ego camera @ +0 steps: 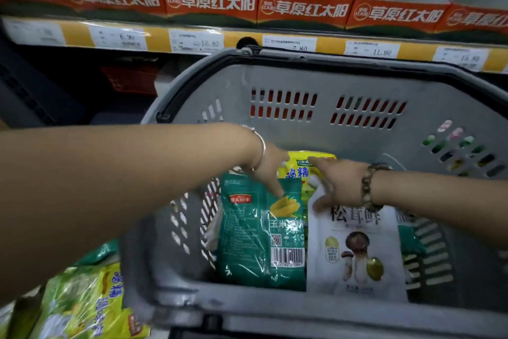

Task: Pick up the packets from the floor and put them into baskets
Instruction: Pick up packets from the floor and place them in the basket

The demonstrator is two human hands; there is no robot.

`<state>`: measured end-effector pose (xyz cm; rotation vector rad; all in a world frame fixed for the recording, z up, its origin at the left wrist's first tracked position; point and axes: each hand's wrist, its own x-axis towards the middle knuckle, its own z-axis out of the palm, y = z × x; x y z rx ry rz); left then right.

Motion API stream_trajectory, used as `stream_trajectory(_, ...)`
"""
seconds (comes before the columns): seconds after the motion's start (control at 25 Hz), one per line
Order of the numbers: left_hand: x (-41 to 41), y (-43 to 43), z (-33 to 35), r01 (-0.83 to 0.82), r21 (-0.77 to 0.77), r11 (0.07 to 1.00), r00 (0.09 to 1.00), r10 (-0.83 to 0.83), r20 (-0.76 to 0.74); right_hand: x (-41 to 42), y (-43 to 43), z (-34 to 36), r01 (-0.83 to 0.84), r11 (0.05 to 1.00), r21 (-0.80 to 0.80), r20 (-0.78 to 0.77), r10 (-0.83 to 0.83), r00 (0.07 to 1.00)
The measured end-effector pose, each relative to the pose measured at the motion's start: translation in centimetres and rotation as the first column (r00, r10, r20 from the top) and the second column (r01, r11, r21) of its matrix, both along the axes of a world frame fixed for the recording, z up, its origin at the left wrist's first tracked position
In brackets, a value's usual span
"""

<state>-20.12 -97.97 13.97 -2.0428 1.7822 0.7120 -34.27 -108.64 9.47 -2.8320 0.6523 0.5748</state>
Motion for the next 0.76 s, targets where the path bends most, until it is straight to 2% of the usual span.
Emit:
stream_trajectory(0.08,1.0,1.3,2.4,-0.066,-0.19,0.98,0.998,0.06,-0.037,1.3,0.8,2.0,0.008,1.0,-0.017,0.116,-0.006,0.993)
stream_trajectory(0.16,2.3,3.2,4.5,-0.144,-0.381,0.913,0.989,0.124,-0.077,2.8,2.1,4.4,0.018,1.0,-0.017,0.22,-0.013,0.975)
stream_trajectory(0.32,5.0,9.3,7.7,-0.309,-0.668,0.677,0.951,0.233,-0.203,6.5,6.0,9.1,-0.003,1.0,0.006,0.457,0.0,0.889)
stream_trajectory(0.4,6.3,13.1,8.6,-0.348,-0.741,0.574,0.935,0.275,-0.225,8.2,8.5,10.8,-0.045,0.999,0.027,0.545,0.023,0.838)
stream_trajectory(0.48,7.5,16.9,8.8,-0.383,-0.77,0.51,0.913,0.337,-0.23,9.5,11.0,12.3,-0.094,0.995,0.045,0.611,0.047,0.79)
stream_trajectory(0.64,9.4,24.3,7.8,-0.462,-0.775,0.432,0.845,0.48,-0.236,12.3,16.3,14.1,-0.228,0.973,0.045,0.646,0.146,0.749)
stream_trajectory(0.76,9.7,28.5,6.3,-0.472,-0.783,0.404,0.798,0.574,-0.185,14.6,20.4,13.9,-0.331,0.944,-0.009,0.62,0.265,0.739)
